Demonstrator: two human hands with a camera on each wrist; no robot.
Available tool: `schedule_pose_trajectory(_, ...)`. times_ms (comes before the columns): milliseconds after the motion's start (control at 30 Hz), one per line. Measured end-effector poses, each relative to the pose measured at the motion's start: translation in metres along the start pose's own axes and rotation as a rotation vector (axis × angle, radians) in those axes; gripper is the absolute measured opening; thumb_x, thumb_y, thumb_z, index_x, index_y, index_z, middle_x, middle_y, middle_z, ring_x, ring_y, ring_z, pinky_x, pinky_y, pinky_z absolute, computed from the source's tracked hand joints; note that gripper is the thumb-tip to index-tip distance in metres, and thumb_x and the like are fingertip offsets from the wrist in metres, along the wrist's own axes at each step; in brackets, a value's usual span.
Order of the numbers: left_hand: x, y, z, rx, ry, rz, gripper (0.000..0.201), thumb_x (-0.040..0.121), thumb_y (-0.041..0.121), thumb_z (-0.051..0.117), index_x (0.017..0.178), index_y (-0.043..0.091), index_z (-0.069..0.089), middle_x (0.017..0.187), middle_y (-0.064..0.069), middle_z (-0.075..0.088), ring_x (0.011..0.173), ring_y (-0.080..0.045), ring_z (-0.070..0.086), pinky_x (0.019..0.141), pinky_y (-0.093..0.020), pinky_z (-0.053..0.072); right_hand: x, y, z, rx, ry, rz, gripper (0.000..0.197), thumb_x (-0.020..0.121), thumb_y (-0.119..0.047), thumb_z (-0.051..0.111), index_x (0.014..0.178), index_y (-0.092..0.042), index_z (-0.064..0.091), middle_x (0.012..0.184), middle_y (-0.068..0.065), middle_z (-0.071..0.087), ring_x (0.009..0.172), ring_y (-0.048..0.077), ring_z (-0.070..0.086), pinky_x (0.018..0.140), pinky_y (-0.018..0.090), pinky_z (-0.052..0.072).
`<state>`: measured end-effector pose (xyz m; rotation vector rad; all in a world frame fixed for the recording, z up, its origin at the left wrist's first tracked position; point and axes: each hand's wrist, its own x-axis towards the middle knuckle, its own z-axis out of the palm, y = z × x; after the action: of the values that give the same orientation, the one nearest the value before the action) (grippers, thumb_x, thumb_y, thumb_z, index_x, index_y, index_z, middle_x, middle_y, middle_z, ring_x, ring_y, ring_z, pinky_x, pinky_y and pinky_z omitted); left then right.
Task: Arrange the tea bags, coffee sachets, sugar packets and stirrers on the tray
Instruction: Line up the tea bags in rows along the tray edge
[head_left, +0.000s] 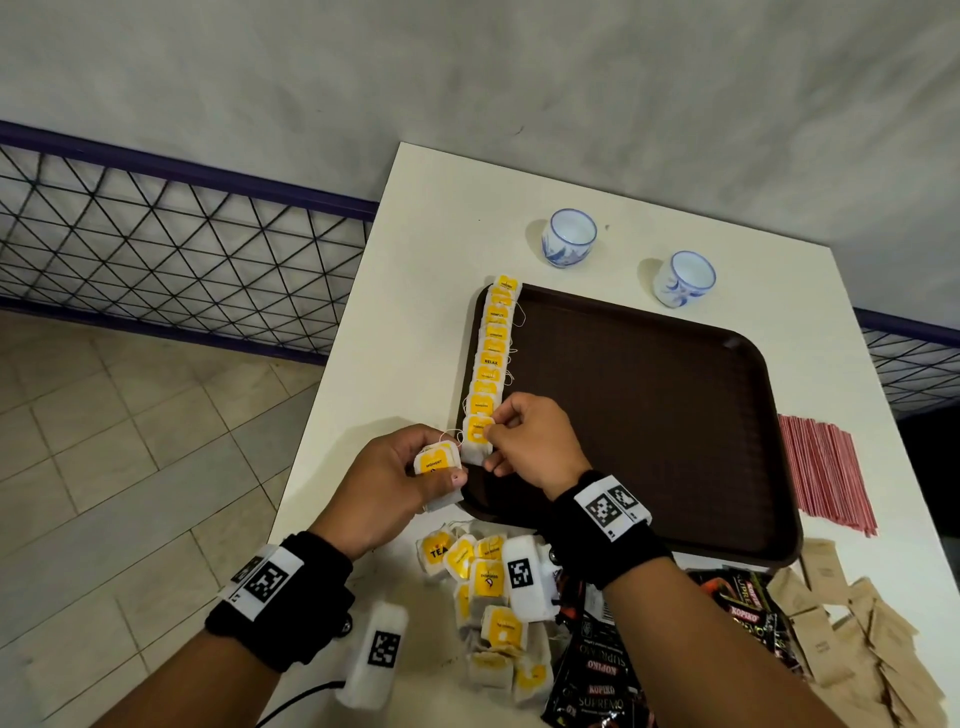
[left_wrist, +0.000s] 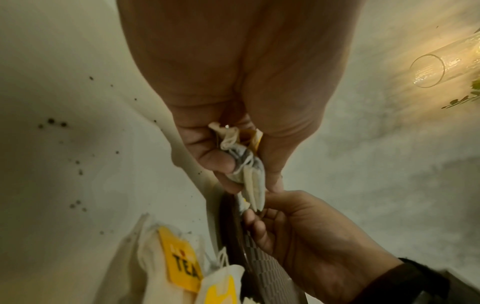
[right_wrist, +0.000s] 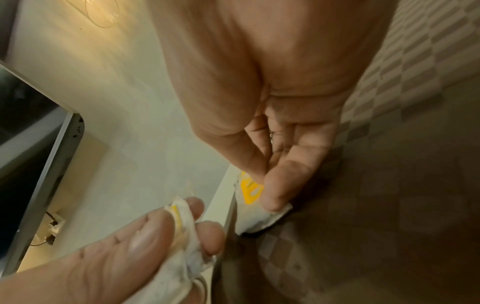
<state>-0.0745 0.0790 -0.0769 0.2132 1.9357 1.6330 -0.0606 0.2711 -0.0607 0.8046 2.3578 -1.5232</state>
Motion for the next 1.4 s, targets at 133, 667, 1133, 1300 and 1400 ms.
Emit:
schedule_pose_trajectory(133, 0.000, 0.000, 0.001, -0.015, -0.018, 0.000, 0.020, 0.084, 0.013, 0.082, 0.092, 0.029, 0.072, 0.090, -0.015, 0.074, 0.075, -0.022, 0.066, 0.057, -0.033, 0.052, -0.001, -0.001, 0.000, -0.017, 0.010, -0.011, 0.006, 0.090, -0.004, 0.062, 0.087, -0.009, 0.061, 0.065, 0.012, 0.067, 0.058, 0.031, 0.072, 0.060, 0.043, 0.062)
schedule_pose_trajectory(667, 0.001, 0.020, 0.009, -0.047, -0.176, -0.018, 0.050, 0.078, 0.004, 0.084, 0.117, 0.024, 0.060, 0.083, -0.009, 0.078, 0.074, -0.017, 0.072, 0.070, -0.034, 0.055, -0.036, -0.009, -0.012, 0.032, -0.195, -0.321, 0.019, 0.086, -0.002, 0.072, 0.099, -0.016, 0.074, 0.093, 0.012, 0.067, 0.074, 0.016, 0.060, 0.075, 0.028, 0.052)
schedule_pose_trajectory(1133, -0.002, 0.023, 0.001, 0.012, -0.186, 0.037, 0.042, 0.081, 0.007, 0.083, 0.114, 0.027, 0.066, 0.098, 0.000, 0.077, 0.091, -0.016, 0.074, 0.085, -0.032, 0.060, -0.036, -0.011, -0.022, 0.204, -0.276, -0.102, 0.010, 0.087, -0.001, 0.073, 0.093, 0.005, 0.067, 0.069, 0.011, 0.062, 0.056, 0.010, 0.055, 0.047, 0.013, 0.039)
schedule_pose_trajectory(1300, 0.001, 0.014, -0.005, 0.067, -0.079, 0.071, 0.018, 0.085, 0.015, 0.080, 0.092, 0.031, 0.074, 0.090, -0.002, 0.075, 0.079, -0.011, 0.068, 0.074, -0.029, 0.054, -0.035, -0.013, -0.022, 0.240, -0.242, -0.082, 0.017, 0.091, -0.002, 0.069, 0.100, 0.010, 0.061, 0.082, 0.029, 0.068, 0.060, 0.021, 0.067, 0.043, 0.022, 0.042)
schedule_pose_trajectory(1400, 0.002, 0.010, -0.008, 0.068, -0.012, 0.076, 0.015, 0.087, 0.015, 0.078, 0.086, 0.030, 0.074, 0.083, -0.005, 0.072, 0.071, -0.010, 0.062, 0.067, -0.027, 0.050, -0.036, -0.015, -0.023, 0.293, -0.223, -0.061, 0.014, 0.092, 0.001, 0.066, 0.101, 0.009, 0.059, 0.081, 0.022, 0.071, 0.062, 0.023, 0.070, 0.045, 0.024, 0.048)
